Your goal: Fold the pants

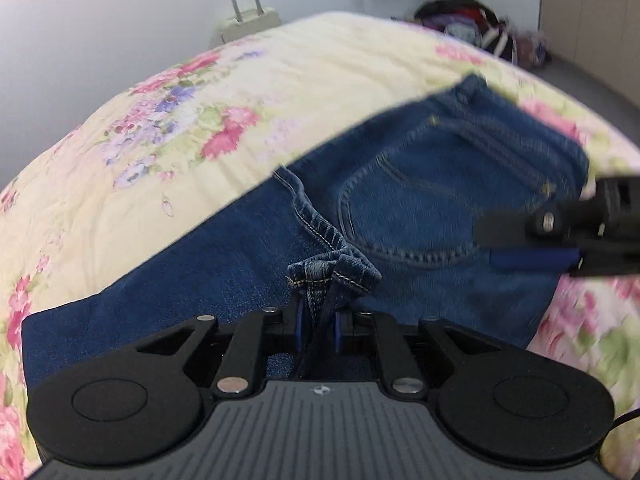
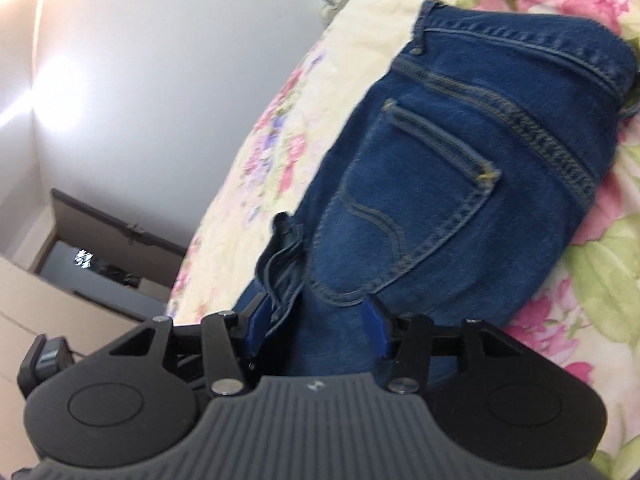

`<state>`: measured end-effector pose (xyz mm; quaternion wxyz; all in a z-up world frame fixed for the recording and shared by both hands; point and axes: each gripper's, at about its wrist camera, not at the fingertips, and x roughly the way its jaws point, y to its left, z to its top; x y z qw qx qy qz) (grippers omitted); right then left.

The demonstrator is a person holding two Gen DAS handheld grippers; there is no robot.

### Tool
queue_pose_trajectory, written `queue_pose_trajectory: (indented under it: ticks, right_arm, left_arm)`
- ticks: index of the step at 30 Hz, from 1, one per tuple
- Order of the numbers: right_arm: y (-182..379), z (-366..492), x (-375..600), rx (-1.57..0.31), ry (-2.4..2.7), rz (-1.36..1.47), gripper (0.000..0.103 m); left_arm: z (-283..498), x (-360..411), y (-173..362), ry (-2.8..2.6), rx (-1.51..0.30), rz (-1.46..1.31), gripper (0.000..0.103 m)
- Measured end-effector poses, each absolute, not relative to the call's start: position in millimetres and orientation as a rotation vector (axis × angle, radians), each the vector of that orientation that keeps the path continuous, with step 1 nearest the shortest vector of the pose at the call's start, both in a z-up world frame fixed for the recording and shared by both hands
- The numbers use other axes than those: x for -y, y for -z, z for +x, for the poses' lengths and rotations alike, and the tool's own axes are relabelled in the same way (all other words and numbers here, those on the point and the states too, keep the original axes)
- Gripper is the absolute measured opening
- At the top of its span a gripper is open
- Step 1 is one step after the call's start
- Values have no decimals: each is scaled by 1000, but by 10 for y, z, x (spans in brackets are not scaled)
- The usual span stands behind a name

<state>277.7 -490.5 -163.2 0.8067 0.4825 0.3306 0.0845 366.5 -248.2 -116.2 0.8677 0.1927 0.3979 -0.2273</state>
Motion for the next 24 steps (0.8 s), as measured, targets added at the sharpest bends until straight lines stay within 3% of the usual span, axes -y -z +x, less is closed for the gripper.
queue_pose_trajectory:
  ticks: [3, 8, 14, 24]
  right_arm:
    - [1650, 2816, 4866, -708, -225, 1071, 49]
    - [1753, 2946, 4751, -724, -320, 1191, 72]
    - [1902, 3136, 4511, -795, -362, 1248, 70]
    - [2015, 3434, 4481, -842, -306, 1222, 52]
  left_arm:
    - [3598, 2343, 994, 537, -802, 338, 15]
    - [3581, 2398, 1241, 603, -934, 412, 16]
    - [3719, 2269, 1340, 672, -1035, 252, 44]
    - [3938, 1815, 1051, 735, -983, 62, 55]
